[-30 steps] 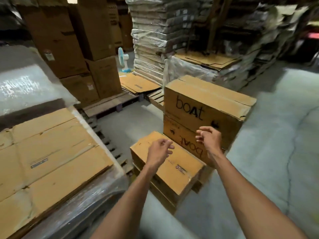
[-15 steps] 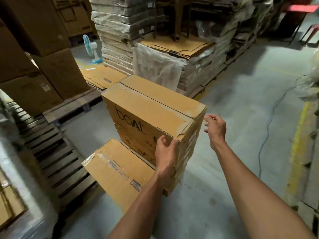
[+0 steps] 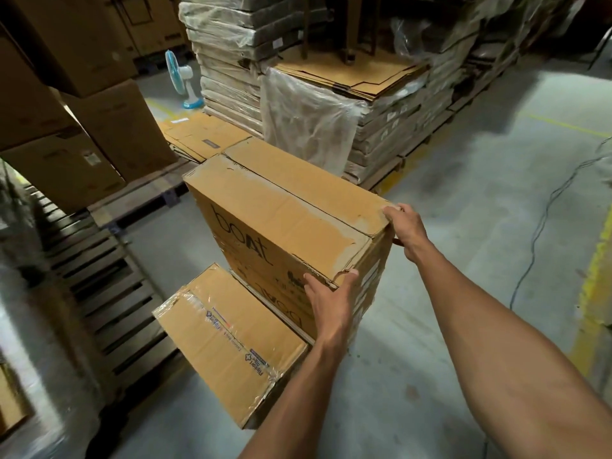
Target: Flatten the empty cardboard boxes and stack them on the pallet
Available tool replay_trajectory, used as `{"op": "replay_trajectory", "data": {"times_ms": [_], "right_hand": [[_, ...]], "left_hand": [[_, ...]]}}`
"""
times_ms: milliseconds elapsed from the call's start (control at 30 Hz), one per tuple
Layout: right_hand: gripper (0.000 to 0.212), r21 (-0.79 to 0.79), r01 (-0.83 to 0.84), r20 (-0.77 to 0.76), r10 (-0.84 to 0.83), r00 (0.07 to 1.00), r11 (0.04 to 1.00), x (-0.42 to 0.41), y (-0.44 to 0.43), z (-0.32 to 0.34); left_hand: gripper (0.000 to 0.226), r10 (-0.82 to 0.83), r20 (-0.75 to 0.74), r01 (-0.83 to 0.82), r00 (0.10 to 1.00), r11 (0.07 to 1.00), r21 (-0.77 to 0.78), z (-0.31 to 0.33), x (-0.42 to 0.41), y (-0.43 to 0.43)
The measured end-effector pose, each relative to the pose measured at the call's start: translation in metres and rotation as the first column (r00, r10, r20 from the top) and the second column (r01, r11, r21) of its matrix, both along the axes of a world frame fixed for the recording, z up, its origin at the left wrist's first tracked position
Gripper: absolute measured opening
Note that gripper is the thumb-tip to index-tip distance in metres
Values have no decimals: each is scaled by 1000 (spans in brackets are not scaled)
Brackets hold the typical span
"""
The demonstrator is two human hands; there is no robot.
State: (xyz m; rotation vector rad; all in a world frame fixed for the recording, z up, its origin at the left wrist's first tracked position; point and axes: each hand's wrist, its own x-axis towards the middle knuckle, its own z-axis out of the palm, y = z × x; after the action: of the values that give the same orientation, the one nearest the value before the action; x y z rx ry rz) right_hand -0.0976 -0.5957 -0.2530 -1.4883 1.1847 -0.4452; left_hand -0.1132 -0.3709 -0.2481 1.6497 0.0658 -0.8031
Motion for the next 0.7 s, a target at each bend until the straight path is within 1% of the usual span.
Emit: {"op": "replay_trajectory", "data": {"times_ms": [100,167,200,233,333,433,500,567,633,700], "right_hand": [[47,-63,3,0,-3,1000,998,2,3,3],[39,-102,-2,19,4,1000,995,2,8,7],[38,-115,-14,41,18,999,993,3,12,10],[40,-124,-34,63,42,997,992,3,19,13],[48,-93,-127,117,138,984,988,1,53,21],[54,-15,-182,162,182,970,983,-1,94,22],[51,-5,-174,168,172,971,985,-1,123,24],[48,-17,-125,176,126,976,992,-3,148,29],[45,-17,-78,220,80,972,997,-5,169,35],[43,-17,-43,278,46,959,999,-7,189,42]], "left_hand": [[112,85,23,-85,996,996,0,5,2,-4],[113,159,25,-158,987,987,-31,13,9,-1],[115,194,14,-193,981,979,-60,16,14,2],[116,225,4,-224,974,971,-82,15,22,7],[109,284,30,-282,958,957,-62,9,54,29],[91,304,32,-303,952,952,-29,35,77,60],[79,310,25,-310,950,951,-20,47,88,80],[70,331,54,-331,942,944,-10,53,96,97],[67,344,109,-344,933,939,-13,60,99,113],[69,330,140,-330,933,944,-27,66,100,131]]}}
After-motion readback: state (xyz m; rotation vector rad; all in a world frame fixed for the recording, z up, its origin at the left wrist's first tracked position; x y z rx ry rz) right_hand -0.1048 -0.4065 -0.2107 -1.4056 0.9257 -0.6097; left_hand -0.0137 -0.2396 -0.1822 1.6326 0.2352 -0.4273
